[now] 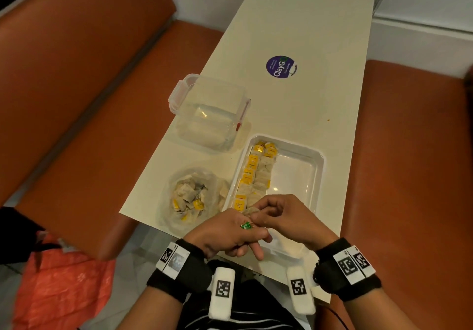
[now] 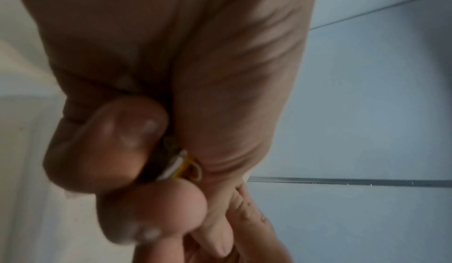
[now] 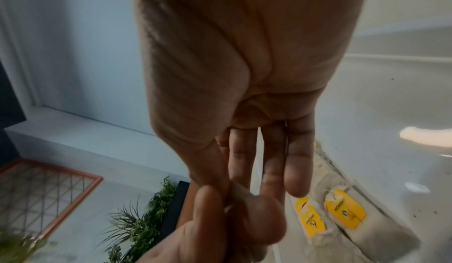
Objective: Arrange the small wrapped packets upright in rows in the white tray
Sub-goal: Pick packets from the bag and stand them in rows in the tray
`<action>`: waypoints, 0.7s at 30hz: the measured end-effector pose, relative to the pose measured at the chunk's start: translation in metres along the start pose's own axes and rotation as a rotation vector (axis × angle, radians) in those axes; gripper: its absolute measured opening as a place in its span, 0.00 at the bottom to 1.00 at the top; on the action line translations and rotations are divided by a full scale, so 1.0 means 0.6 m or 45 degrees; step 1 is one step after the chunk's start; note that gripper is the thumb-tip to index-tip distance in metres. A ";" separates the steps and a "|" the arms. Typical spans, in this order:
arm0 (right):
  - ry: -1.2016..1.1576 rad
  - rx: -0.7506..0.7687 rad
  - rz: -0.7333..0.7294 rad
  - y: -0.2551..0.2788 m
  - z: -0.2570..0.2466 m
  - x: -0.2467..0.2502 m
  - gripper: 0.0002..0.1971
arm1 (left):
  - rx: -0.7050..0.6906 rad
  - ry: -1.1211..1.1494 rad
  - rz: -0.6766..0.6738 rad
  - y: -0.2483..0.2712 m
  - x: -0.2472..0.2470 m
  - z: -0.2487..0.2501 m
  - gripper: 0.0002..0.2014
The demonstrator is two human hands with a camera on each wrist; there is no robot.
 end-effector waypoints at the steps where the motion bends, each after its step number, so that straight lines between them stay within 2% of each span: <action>1: 0.046 0.012 -0.005 0.001 -0.002 0.003 0.06 | 0.011 0.036 -0.007 -0.001 0.001 -0.001 0.14; 7: 0.369 0.090 0.007 0.002 -0.013 0.008 0.05 | 0.056 -0.017 -0.024 -0.002 0.004 0.003 0.19; 10: 0.523 0.136 0.072 -0.001 -0.016 0.002 0.05 | 0.048 -0.085 -0.031 -0.003 0.003 0.003 0.14; 13: 0.637 0.181 0.063 -0.003 -0.019 0.000 0.05 | 0.032 -0.122 -0.020 -0.004 0.002 0.002 0.15; 17: 0.546 0.122 -0.007 -0.005 -0.019 0.001 0.09 | 0.022 -0.197 0.012 -0.003 0.005 0.004 0.12; 21: 0.374 0.042 -0.020 -0.009 -0.012 0.006 0.09 | -0.006 -0.186 0.068 -0.001 0.010 0.006 0.12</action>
Point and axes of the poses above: each hand's wrist, its own y-axis away from the middle knuckle, its own x-axis out of the back of the hand, z = x × y, the point moved 1 cm from there along -y, towards the middle knuckle, and after that the axes turned 6 degrees about -x, right-handed, at the moved point
